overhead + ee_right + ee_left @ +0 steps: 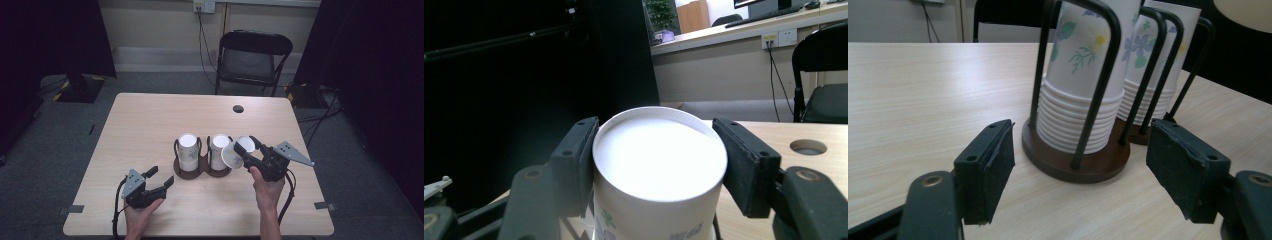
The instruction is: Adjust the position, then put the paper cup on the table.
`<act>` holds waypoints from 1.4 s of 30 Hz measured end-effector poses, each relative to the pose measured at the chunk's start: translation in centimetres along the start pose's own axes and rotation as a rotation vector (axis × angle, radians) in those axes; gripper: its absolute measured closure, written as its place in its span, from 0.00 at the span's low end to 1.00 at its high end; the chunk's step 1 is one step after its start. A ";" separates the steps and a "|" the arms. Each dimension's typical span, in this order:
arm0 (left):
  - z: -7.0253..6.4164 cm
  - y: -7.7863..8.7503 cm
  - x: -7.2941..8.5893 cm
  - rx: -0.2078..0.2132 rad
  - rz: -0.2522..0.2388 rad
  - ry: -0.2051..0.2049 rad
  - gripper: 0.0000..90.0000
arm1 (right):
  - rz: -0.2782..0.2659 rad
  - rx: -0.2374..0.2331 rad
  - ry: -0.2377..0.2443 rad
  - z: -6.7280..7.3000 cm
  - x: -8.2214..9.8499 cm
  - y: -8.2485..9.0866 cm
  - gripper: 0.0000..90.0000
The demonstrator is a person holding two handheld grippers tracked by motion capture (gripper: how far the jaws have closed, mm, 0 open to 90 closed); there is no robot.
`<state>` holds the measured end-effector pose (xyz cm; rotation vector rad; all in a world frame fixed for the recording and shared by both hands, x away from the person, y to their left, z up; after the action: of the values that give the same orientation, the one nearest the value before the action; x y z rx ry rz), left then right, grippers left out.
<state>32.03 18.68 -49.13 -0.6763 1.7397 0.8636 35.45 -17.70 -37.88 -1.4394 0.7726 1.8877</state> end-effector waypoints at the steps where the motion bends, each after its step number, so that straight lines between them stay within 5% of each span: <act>1: -0.1 0.0 0.0 0.008 0.002 -0.001 0.30 | 0.001 -0.004 -0.006 0.1 0.2 0.1 0.41; 8: -0.7 -0.3 -0.4 0.058 -0.015 -0.002 0.34 | 0.000 -0.038 -0.070 0.7 1.3 0.6 0.41; 27: -3.3 -2.0 -1.5 0.186 -0.064 -0.055 0.41 | 0.053 -0.130 -0.126 3.3 4.0 -0.5 0.41; 42: -5.5 -2.9 -1.5 0.250 -0.111 -0.126 0.54 | 0.064 -0.270 -0.329 4.2 5.7 -1.3 0.41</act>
<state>31.73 12.58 -47.20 -0.5343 1.6456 0.5878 32.82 -12.88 -42.58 -1.2182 0.4232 2.2716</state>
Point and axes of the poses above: each handheld gripper's, and its own axes: y roughly backward along the jaws, x roughly out of its underside, z roughly to its left, the point moved 1 cm from there along -y, roughly forward along the jaws, and after that the axes turned 3 degrees about y, right-handed, at the moved point
